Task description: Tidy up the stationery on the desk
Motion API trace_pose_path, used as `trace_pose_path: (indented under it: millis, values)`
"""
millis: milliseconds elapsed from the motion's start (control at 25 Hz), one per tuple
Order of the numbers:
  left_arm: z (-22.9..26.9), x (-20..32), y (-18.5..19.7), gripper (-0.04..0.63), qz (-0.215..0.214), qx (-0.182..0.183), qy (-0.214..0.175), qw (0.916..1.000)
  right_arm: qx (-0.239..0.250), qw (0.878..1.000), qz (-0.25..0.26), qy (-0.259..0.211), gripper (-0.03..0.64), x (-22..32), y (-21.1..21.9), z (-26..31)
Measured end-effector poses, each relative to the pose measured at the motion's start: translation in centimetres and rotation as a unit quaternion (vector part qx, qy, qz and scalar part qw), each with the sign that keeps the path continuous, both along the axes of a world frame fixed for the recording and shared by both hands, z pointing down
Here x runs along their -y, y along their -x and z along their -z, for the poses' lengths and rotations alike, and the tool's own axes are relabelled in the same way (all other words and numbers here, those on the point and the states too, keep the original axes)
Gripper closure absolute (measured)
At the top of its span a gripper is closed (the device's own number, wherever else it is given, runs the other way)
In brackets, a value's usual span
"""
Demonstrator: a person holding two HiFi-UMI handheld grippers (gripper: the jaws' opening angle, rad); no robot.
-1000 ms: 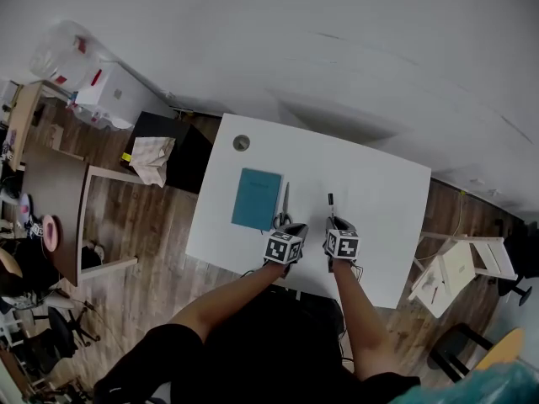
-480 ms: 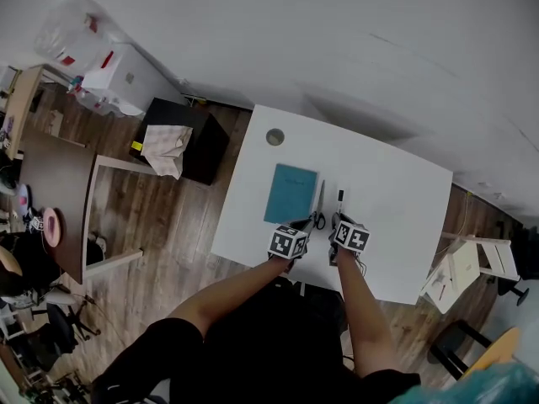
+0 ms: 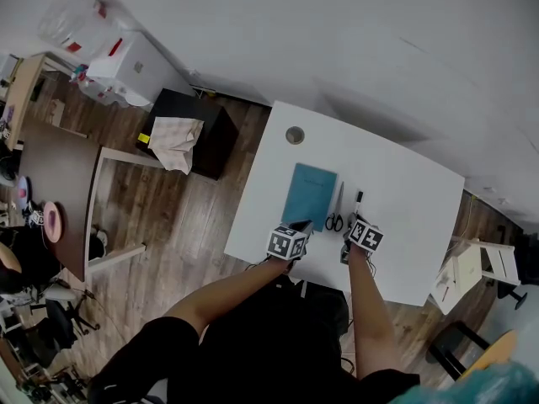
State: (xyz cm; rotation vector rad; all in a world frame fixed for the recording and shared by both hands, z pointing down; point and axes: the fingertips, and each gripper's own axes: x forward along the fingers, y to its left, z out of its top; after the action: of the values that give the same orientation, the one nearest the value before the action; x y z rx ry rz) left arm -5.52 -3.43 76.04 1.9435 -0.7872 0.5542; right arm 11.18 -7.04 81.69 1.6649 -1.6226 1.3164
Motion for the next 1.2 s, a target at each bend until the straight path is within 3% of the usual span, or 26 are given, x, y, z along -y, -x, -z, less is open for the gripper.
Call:
trace_pose_path:
  millis: [640,1000,1200]
  values:
    - [0.0,-0.1,-0.7,0.58,-0.013,-0.007,0.001,0.9999,0.005,1.0,0.005,0.027,0.532,-0.1,0.2,0.0]
    - [0.2,0.2,-1.3,0.58,-0.002,-0.01,0.002,1.0,-0.032,0.996,0.065,0.057,0.534,-0.6,-0.1,-0.1]
    - [0.2,-0.3,-1.9,0.58,-0.001,-0.011,0.002,0.9999,-0.01,0.997,0.055,0.048,0.532,-0.8,0.1,-0.2]
